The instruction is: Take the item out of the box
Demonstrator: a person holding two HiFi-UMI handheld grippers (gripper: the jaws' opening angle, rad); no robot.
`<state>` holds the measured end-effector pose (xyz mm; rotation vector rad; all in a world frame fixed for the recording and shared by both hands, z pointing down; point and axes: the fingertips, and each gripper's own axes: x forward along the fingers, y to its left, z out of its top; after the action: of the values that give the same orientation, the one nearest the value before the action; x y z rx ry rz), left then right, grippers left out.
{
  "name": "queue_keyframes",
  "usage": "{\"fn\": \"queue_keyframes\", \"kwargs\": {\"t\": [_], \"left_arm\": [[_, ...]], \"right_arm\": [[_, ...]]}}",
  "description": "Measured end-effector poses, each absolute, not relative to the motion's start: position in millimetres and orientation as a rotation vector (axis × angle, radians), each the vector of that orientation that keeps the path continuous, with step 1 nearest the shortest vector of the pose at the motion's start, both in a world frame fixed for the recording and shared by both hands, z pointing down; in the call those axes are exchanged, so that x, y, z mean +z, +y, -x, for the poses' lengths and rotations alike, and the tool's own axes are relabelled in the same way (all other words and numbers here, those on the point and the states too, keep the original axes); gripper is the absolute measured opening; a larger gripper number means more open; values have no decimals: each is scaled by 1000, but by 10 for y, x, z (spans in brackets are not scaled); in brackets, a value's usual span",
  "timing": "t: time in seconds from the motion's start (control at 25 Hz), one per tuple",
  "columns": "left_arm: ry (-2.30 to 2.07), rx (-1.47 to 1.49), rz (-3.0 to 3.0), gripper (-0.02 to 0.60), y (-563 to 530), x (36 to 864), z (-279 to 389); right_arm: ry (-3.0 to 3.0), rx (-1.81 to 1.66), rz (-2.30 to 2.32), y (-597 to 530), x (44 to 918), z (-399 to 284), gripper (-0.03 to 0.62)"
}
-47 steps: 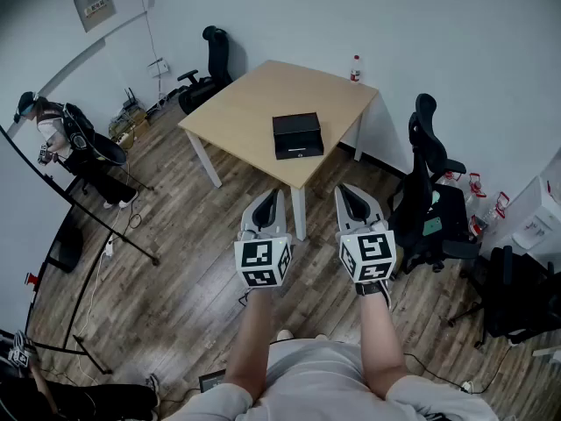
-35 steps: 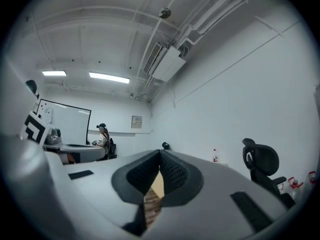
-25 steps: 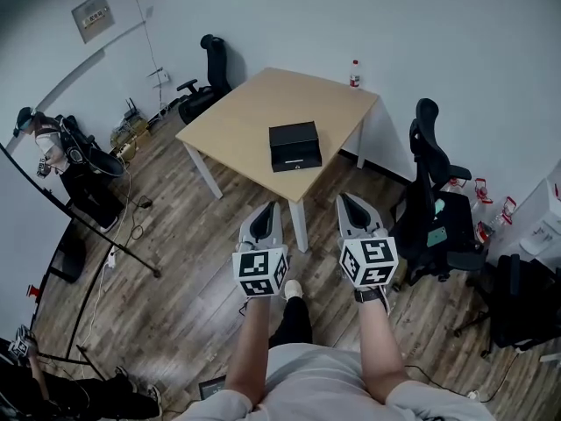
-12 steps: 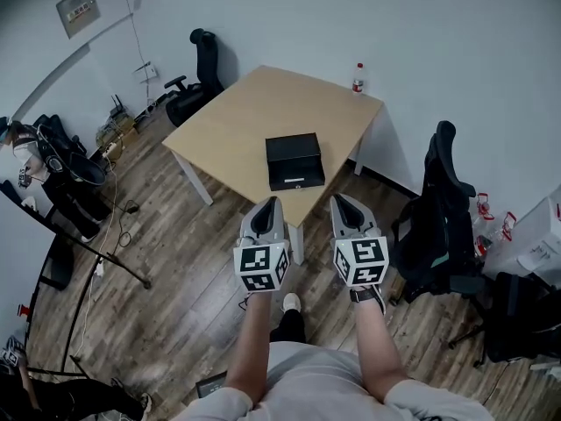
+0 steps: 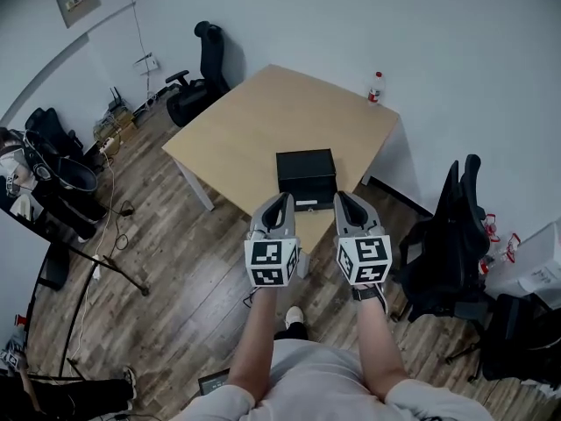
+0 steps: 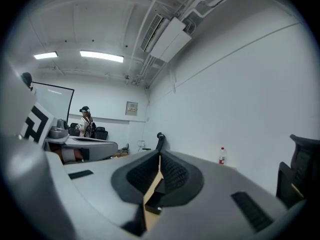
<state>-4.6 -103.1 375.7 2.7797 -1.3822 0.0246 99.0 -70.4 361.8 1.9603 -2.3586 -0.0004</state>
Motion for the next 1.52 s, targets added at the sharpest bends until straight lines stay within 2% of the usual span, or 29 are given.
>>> {"fn": "queue_keyframes", "kwargs": {"t": [0.36, 0.72, 1.04, 1.52], "left_arm": [[-1369, 9, -2833, 6, -1911, 3701, 49], [-1380, 8, -2768, 6, -2462, 3923, 275], [-1276, 42, -2787, 6, -2715, 4214, 7], [-1199, 116, -2728, 6, -3177, 4713, -365]], "right_arm": [[-2356, -4, -1992, -1650, 3609, -987, 14], [-2337, 16, -1928, -2073, 3840, -835, 14], [-2282, 102, -1888, -2381, 4141, -1062, 14], [-2252, 220, -1534, -2799, 4931, -1184, 15]]}}
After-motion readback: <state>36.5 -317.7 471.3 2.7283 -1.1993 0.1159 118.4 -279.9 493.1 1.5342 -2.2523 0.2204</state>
